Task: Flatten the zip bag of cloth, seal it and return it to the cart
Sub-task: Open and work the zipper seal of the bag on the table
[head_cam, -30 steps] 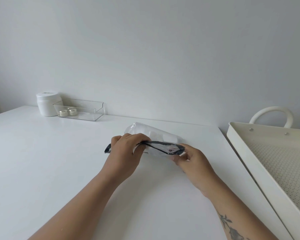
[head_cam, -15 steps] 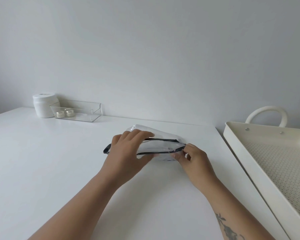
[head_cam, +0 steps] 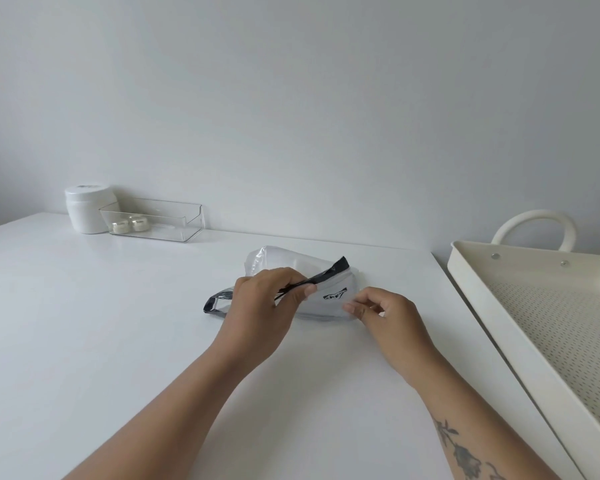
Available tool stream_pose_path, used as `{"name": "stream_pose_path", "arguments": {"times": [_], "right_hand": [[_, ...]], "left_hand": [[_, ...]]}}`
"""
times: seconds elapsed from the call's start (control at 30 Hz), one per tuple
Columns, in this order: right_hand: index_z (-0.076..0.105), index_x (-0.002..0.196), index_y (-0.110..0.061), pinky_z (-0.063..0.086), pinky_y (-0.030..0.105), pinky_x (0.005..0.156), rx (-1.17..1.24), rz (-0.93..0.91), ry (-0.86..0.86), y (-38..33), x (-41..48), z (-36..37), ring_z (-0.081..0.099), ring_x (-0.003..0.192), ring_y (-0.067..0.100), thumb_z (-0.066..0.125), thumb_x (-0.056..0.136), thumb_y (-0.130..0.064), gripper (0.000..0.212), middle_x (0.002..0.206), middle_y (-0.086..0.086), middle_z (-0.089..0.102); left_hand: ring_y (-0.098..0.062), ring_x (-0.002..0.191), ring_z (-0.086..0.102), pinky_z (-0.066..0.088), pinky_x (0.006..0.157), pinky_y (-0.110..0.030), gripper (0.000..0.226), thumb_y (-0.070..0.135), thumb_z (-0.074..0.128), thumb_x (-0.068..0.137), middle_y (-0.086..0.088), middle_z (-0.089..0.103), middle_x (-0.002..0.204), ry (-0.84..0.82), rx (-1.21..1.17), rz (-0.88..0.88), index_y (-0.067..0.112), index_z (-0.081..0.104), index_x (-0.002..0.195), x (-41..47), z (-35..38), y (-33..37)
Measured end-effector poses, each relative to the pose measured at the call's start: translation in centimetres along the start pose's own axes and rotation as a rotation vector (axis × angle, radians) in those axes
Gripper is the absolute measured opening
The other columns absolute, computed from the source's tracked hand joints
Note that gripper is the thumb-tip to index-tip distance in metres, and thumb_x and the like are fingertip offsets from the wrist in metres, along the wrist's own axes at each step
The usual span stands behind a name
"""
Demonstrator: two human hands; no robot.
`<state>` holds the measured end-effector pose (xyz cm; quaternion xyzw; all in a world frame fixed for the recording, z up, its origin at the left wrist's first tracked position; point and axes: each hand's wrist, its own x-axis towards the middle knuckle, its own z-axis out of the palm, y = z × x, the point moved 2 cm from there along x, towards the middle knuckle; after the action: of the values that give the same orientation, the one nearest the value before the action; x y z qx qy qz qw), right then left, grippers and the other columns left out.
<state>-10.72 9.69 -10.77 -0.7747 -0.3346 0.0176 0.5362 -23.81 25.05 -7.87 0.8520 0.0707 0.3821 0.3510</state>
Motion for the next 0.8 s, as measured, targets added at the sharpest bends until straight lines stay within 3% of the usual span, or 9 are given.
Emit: {"name": "stream_pose_path", "arguments": {"times": [0.07,0.17,0.27,0.33,0.4,0.47,0.53,0.63,0.8], "right_hand": [[0.065,0.068,-0.028,0.036,0.024,0.054,-0.049,0.036,0.033,0.2,0.2,-0.1,0.041,0.055,0.009,0.073,0.084,-0.031,0.018,0.06,-0.01,0.057],[0.065,0.071,-0.03,0.037,0.027,0.056,-0.083,0.035,0.023,0.3,0.2,-0.1,0.043,0.056,0.005,0.074,0.082,-0.032,0.015,0.063,-0.021,0.06],[0.069,0.089,-0.042,0.041,0.022,0.07,0.1,0.061,-0.052,-0.3,0.0,-0.4,0.055,0.085,0.004,0.08,0.074,-0.037,0.019,0.091,-0.033,0.063],[0.069,0.1,-0.045,0.043,0.024,0.078,0.238,0.093,-0.085,-0.7,0.0,-0.5,0.058,0.096,0.007,0.078,0.075,-0.041,0.026,0.1,-0.028,0.066],[0.073,0.095,-0.036,0.044,0.027,0.082,0.308,0.105,-0.093,-1.0,-0.1,-0.3,0.06,0.089,0.007,0.074,0.08,-0.038,0.015,0.095,-0.014,0.071],[0.073,0.085,-0.03,0.045,0.03,0.083,0.308,0.104,-0.049,-1.1,-0.1,-0.3,0.061,0.083,0.006,0.07,0.085,-0.031,0.003,0.087,-0.007,0.073],[0.071,0.081,-0.029,0.046,0.033,0.082,0.298,0.111,0.039,-0.8,0.0,-0.7,0.061,0.082,0.008,0.067,0.088,-0.029,0.008,0.084,-0.003,0.073],[0.07,0.078,-0.03,0.047,0.032,0.079,0.314,0.128,0.147,-0.3,0.2,-1.4,0.061,0.075,0.003,0.065,0.09,-0.029,0.013,0.073,-0.011,0.07],[0.066,0.078,-0.031,0.05,0.039,0.075,0.303,0.175,0.305,0.4,0.3,-1.9,0.058,0.079,0.017,0.061,0.093,-0.027,0.016,0.078,-0.006,0.064]], "left_hand": [[-0.002,0.061,0.05,0.032,0.06,-0.024,0.017,0.03,0.061,0.092,0.021,0.066,0.077,0.006,-0.037,-0.018,0.027,0.065,0.076,0.0,0.1,0.3],[0.0,0.078,0.051,0.037,0.074,-0.028,0.014,0.026,0.059,0.094,0.023,0.063,0.084,0.004,0.053,-0.008,0.028,0.063,0.08,-0.1,0.1,0.4],[0.004,0.087,0.049,0.031,0.084,-0.025,0.014,0.025,0.057,0.095,0.022,0.062,0.079,0.005,0.168,0.014,0.032,0.06,0.083,0.0,-0.1,0.0],[0.005,0.092,0.047,0.03,0.088,-0.024,0.011,0.028,0.057,0.094,0.024,0.062,0.079,-0.031,0.193,0.027,0.033,0.06,0.085,-0.1,0.0,-0.3],[0.008,0.094,0.043,0.029,0.088,-0.022,0.006,0.032,0.058,0.093,0.027,0.06,0.079,-0.061,0.226,0.064,0.033,0.062,0.088,-0.3,0.3,-0.3],[0.001,0.087,0.044,0.029,0.086,-0.025,0.007,0.036,0.056,0.093,0.023,0.061,0.08,-0.078,0.294,0.076,0.033,0.061,0.09,-0.4,0.2,-0.7],[-0.005,0.079,0.044,0.028,0.084,-0.029,0.012,0.038,0.054,0.094,0.016,0.062,0.075,-0.05,0.366,0.036,0.03,0.06,0.086,-0.1,-0.5,-1.5],[-0.005,0.08,0.048,0.027,0.084,-0.031,0.016,0.042,0.053,0.093,0.016,0.06,0.073,-0.002,0.441,-0.022,0.031,0.06,0.083,0.3,-1.7,-2.5],[-0.01,0.094,0.045,0.043,0.075,-0.028,0.013,0.036,0.061,0.089,0.02,0.056,0.093,-0.173,0.377,-0.03,0.031,0.06,0.101,0.0,-1.4,-3.0]]}}
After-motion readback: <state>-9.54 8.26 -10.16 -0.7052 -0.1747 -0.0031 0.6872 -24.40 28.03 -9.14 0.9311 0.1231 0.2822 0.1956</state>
